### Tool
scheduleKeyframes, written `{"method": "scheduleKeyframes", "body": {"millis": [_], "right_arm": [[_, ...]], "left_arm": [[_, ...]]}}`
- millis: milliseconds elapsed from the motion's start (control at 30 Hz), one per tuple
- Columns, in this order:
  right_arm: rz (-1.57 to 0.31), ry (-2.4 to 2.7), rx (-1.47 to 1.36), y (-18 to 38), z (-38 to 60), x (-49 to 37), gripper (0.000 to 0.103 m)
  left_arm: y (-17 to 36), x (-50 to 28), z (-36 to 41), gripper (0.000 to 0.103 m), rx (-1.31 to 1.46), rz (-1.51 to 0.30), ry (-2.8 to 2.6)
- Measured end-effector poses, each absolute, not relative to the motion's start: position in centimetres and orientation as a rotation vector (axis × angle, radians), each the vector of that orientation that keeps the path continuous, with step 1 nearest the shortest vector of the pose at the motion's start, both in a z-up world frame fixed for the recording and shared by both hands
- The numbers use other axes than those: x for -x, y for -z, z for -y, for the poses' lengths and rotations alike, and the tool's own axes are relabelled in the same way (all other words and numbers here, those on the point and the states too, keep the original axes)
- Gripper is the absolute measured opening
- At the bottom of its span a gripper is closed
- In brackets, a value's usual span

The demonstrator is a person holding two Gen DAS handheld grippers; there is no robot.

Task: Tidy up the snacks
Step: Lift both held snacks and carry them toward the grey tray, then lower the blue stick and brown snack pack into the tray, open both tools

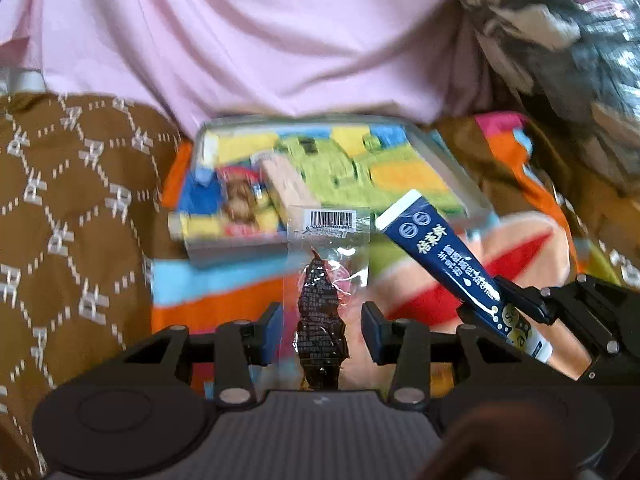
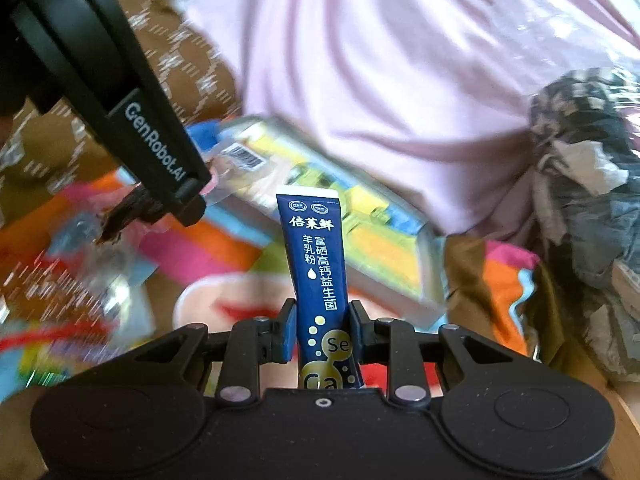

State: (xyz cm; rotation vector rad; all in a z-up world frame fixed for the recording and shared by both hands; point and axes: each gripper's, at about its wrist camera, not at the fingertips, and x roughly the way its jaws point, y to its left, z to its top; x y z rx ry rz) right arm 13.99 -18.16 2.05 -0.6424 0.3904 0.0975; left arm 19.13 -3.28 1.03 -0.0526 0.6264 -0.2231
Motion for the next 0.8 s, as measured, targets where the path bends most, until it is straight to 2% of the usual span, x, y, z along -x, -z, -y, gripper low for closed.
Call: {"method": "scheduleKeyframes", "body": {"millis": [400, 800], "right_arm": [[-0.187, -0.003, 0.422, -6.0, 21.5, -23.1, 0.028], [-0.169, -0.004, 0.173, -6.0, 24.7, -29.9, 0.028]], "left_arm": [[-4.8, -28.7, 5.0, 0.046, 0.152, -0.523, 0.180], [-1.9, -36.2, 6.6, 0.046, 0.197, -0.616, 0.152]]}}
